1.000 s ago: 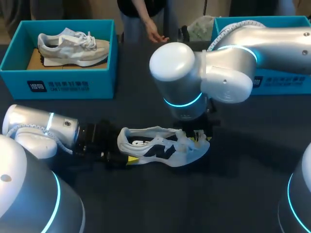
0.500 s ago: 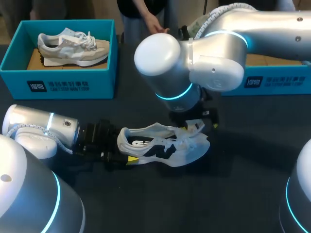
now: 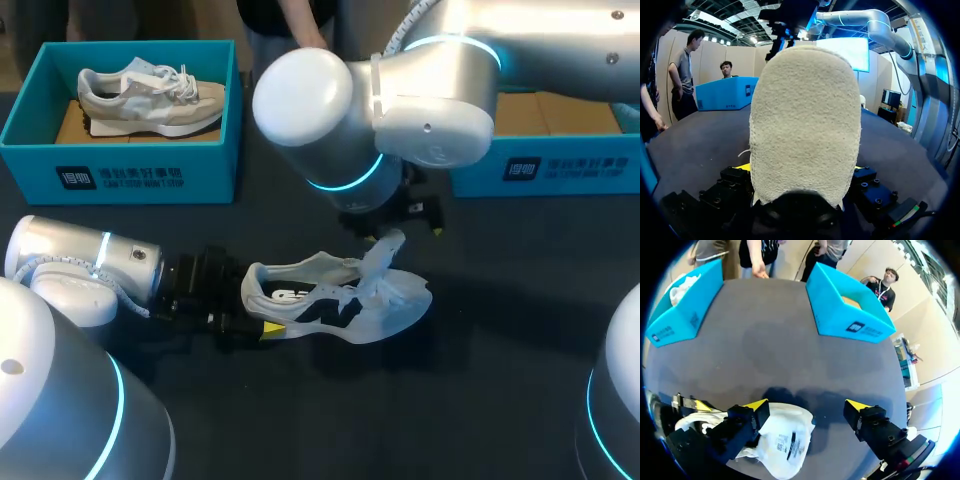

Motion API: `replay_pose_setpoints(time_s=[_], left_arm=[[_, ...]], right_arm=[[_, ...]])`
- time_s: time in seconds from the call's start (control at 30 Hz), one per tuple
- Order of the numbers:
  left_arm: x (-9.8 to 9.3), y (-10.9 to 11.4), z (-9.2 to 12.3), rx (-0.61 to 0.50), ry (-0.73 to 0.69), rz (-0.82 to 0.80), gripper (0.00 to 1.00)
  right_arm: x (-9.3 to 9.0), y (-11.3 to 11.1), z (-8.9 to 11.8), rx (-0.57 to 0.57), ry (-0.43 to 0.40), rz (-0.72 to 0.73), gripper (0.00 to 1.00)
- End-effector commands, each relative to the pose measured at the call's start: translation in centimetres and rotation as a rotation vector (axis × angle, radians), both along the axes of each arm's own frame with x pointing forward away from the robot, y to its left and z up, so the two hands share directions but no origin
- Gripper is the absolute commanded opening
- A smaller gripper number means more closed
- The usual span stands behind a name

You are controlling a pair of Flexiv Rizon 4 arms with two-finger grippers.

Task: Take the shoe out of the shoebox, open the shoe tongue, remove and reinsert the insole, then place the shoe into the shoebox

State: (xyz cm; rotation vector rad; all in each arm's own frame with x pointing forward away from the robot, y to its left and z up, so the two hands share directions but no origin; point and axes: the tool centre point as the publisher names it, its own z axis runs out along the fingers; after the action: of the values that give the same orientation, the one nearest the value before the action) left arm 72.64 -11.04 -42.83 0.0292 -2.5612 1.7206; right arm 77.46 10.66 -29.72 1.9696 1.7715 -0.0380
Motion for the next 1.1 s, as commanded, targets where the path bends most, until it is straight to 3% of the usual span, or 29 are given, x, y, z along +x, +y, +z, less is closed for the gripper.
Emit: replay_pose_setpoints(time_s=[0.03, 0.23, 0.6, 0.87, 1.1], left_arm=[[0.0, -0.4, -0.5, 0.004, 0.001, -0.001, 0.00], [0.0, -0.4, -0.5, 0.004, 0.001, -0.001, 0.00], [0.0, -0.4, -0.5, 0.004, 0.001, -0.001, 0.00], [0.0, -0.4, -0.5, 0.004, 0.001, -0.001, 0.00], [0.0, -0.4, -0.5, 0.004, 0.001, -0.001, 0.00]], right_arm=[[-0.6, 0.9, 1.7, 0.035, -0.100, -0.098, 1.00], [-0.3, 2.5, 4.6, 0.030, -0.172, 0.068, 1.00], [0.1, 7.6, 8.7, -0.059, -0.208, 0.625, 1.00], [0.1, 10.4, 10.1, -0.156, -0.122, 0.948, 1.00], [0.4, 12.3, 10.0, -0.250, 0.065, 1.183, 1.00]])
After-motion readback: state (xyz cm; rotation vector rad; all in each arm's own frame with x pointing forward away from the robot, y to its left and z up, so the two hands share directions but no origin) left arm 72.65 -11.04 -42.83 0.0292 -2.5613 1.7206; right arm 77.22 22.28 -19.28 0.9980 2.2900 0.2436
